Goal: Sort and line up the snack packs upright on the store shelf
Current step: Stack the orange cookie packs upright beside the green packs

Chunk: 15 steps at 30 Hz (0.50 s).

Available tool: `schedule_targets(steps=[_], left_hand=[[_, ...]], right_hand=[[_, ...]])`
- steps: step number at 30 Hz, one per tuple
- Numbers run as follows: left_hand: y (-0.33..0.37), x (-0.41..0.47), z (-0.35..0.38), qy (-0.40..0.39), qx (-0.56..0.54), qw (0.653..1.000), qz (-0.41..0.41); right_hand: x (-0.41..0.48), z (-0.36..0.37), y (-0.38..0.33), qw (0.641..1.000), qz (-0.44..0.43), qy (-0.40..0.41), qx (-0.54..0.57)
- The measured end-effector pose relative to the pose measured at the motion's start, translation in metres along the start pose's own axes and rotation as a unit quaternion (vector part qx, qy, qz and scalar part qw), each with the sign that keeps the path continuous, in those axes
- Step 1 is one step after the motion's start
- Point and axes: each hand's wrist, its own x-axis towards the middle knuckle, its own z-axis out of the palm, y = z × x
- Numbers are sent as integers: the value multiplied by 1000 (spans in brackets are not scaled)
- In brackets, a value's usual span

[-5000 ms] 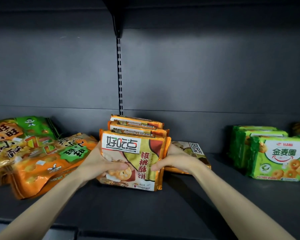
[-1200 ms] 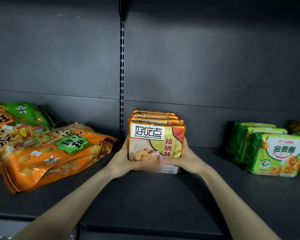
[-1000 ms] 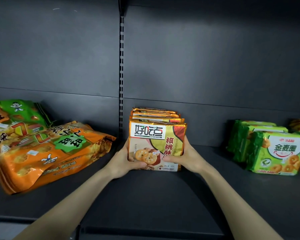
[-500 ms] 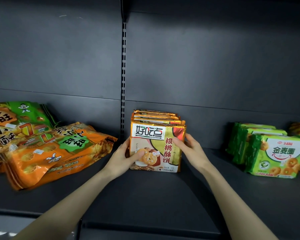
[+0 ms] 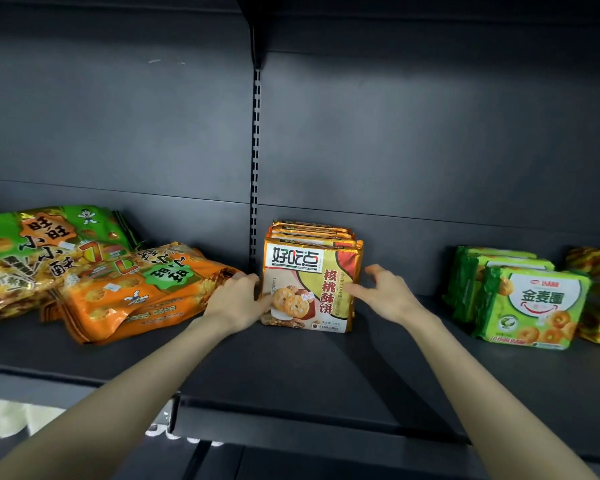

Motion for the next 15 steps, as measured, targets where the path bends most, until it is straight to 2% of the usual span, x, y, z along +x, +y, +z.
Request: schedule_targets(steps=[5,12,15], left_hand=[[7,-30,-25,26,23,999,23],[2,-86,-66,35,94,993,69],[-10,-104,-87,46,105,991,63]], right_hand=[[-28,-16,-10,994,-47,25,-90],[-56,-13,-46,981,-142,9,-135],[-64,-3,-70,973,-167,0,-158]])
